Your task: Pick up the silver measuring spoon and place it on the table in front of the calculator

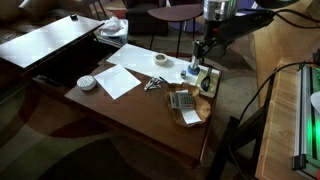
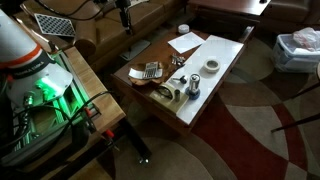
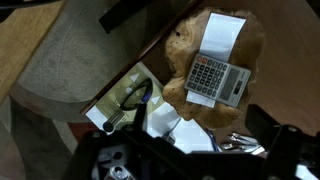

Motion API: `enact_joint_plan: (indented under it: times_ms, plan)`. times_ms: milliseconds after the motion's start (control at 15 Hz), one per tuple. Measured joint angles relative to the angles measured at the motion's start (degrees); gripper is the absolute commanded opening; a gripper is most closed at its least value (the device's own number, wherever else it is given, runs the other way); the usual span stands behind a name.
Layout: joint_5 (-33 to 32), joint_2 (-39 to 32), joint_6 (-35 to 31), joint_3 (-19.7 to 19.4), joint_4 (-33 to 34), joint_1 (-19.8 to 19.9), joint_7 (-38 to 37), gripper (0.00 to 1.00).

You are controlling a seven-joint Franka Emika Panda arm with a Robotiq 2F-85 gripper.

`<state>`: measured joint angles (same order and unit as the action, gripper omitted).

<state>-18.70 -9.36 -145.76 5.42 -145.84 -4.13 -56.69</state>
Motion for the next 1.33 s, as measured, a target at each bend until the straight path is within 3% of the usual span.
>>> enact_joint_plan:
  times_ms: [200, 533, 667, 1333]
  plan:
    - [-9.0, -3.6, -5.7, -6.4, 2.2, -4.2, -12.6, 1.0]
    - [-18.9, -18.5, -15.4, -19.3, 11.8, -10.9, -32.8, 1.0]
    - [-19.1, -21.0, -15.7, -19.9, 13.4, -11.2, -33.5, 1.0]
    - [-19.1, -19.4, -15.7, -19.6, 12.8, -11.2, -33.3, 1.0]
